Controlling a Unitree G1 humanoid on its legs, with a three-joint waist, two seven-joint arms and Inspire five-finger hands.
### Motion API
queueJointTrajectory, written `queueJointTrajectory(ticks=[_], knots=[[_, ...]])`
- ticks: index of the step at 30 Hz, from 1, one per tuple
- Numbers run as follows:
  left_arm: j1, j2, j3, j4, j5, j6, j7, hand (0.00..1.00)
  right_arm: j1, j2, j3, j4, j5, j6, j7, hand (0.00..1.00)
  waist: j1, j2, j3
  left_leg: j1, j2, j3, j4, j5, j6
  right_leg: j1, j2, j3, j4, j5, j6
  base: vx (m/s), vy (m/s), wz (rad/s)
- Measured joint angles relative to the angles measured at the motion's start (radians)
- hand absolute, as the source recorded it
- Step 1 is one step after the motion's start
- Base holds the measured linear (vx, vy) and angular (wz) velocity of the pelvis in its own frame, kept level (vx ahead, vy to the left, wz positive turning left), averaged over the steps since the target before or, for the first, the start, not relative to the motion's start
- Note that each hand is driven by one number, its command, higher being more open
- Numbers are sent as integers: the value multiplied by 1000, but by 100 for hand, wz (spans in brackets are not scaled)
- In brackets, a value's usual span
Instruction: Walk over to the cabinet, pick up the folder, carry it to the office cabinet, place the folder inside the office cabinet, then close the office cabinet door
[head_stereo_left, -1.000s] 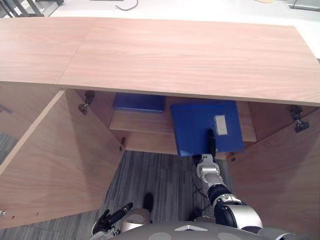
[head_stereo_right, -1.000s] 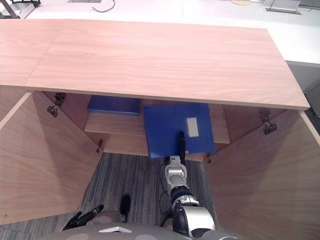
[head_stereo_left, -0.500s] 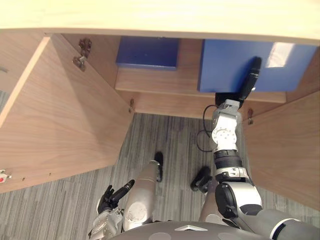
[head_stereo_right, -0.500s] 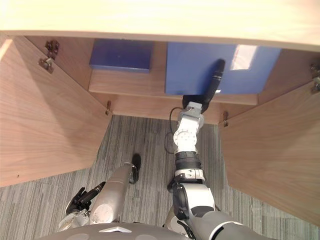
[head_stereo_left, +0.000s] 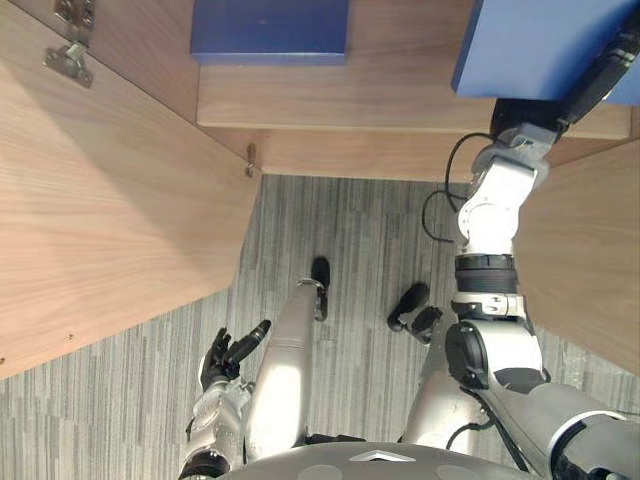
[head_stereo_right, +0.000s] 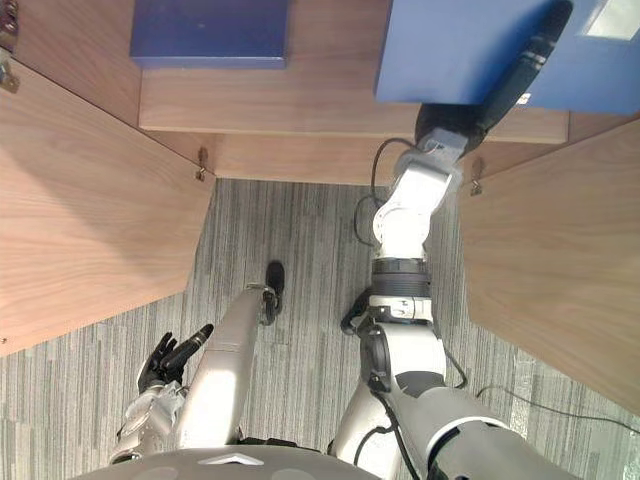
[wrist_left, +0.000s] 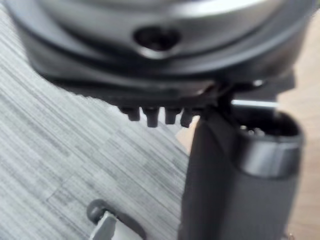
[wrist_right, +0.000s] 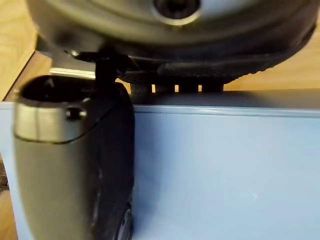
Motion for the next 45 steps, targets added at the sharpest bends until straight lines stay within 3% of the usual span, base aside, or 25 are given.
queueJointTrajectory(ticks=[2,5,10,17,25,30,44,45], knots=[[-1,1,0,-2,-8,-4,-1,100,-58,-38,7,42,-1,0,-7,0,-2,0,3,-37,3,-6,19,-1,-1,-35,-1,1,19,-5,-3,-30,20,3],[-1,-3,-3,3,-41,-7,-2,100,-256,-157,36,272,-1,33,-28,0,0,7,15,-90,4,-12,52,1,0,-87,-3,11,54,-9,-8,-47,29,3],[-1,-19,0,6,-82,-7,-2,100,-513,-302,126,536,0,159,-62,0,23,14,22,-167,-3,-33,83,13,-5,-160,-5,28,102,-22,-11,-45,18,10],[-1,-29,2,3,-76,7,-2,100,-679,-345,201,716,-40,269,-124,0,52,14,22,-185,-8,-48,46,43,-12,-171,0,15,94,-29,-25,-24,7,11],[-1,-40,2,-40,-78,5,9,100,-745,-392,218,746,-10,259,-152,0,67,16,22,-195,-23,-76,-42,102,-29,-177,-1,-28,61,-24,-42,-2,-1,15],[-1,-45,2,-56,-80,6,11,100,-771,-395,215,748,10,219,-164,0,68,21,25,-207,-32,-92,-59,115,-39,-193,-7,-31,64,-29,-45,-31,3,9],[-1,-73,68,-56,-82,6,30,100,-812,-397,169,752,44,202,-180,0,77,30,29,-213,-29,-102,-81,131,-52,-206,2,-34,65,-32,-54,-7,2,1],[-2,-74,71,-57,-82,6,32,100,-812,-397,169,752,44,201,-180,100,77,32,28,-220,-29,-103,-81,132,-54,-214,3,-33,67,-32,-54,0,0,0]])
